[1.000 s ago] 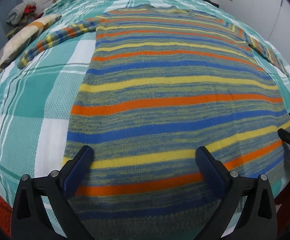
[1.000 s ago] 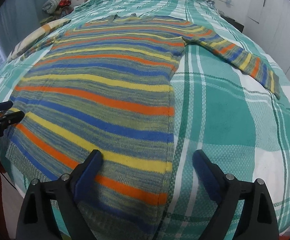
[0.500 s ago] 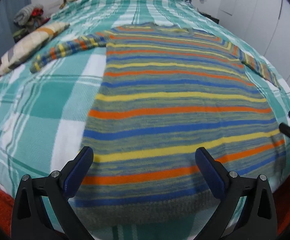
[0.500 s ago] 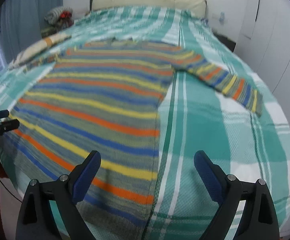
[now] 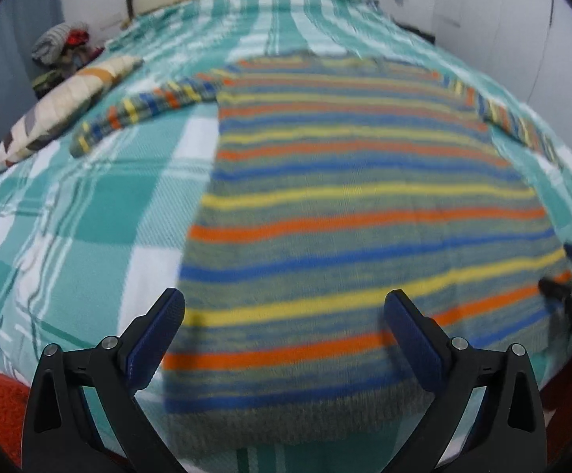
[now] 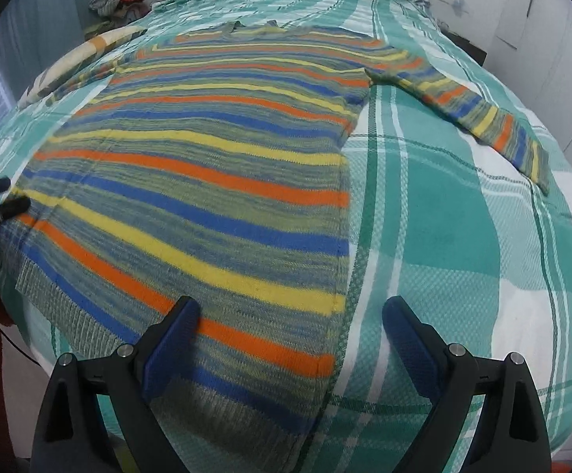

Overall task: Fold small clothes
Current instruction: 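Grasp the cuff of the extended sleeve with the right gripper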

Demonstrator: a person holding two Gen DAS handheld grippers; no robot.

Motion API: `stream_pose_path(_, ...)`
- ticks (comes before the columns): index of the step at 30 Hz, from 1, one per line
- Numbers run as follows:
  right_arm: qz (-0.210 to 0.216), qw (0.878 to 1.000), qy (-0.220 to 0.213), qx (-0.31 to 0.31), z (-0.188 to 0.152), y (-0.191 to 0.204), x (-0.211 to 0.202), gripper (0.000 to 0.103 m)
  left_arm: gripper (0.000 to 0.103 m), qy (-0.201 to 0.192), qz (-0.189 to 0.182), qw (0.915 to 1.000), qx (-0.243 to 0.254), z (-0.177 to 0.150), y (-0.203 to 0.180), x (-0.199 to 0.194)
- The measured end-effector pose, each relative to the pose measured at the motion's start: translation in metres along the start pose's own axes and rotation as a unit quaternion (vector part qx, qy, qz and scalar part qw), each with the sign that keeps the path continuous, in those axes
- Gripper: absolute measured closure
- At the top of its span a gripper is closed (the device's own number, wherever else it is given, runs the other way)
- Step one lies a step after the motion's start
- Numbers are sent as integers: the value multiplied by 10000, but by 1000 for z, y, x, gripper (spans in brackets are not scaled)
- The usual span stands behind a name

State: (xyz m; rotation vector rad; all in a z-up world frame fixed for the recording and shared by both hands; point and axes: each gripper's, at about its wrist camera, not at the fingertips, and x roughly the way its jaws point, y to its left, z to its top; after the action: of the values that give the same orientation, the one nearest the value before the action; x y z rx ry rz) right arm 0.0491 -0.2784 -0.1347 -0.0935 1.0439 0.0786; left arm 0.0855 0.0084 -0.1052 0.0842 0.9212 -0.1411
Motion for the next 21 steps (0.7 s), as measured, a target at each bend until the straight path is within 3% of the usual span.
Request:
stream_pose_path(5, 269, 9994, 37, 200, 5, -16, -8, 11, 1, 99, 247, 9995, -172, 1, 9, 10)
stream_pose_path(9, 573, 9905, -461, 1164, 34, -85, -30, 11, 2, 65, 326, 9992, -211, -1, 12, 10)
stream_pose_path(12, 533, 9635, -949, 2446, 55, -176, -42, 11, 2, -26, 406, 9990, -186, 2, 13, 8)
stream_pose_path(14, 375, 9325, -1197, 3387, 60, -241, -41, 11, 2, -26, 432, 9988, -222, 2, 14, 9)
stream_pose_path(17, 580, 8902, -1026, 4400, 56, -308, -12, 25, 1, 78, 461, 9985, -289, 0, 17, 14)
stream_pose_path(19, 802, 8748, -849, 4703, 55, -325, 10, 28, 2, 168, 495, 9982, -306, -2, 17, 19)
stream_pose_path(21, 867, 8750, -872, 4682, 62, -329, 21, 28, 1, 237, 504, 9980, -312, -3, 17, 23)
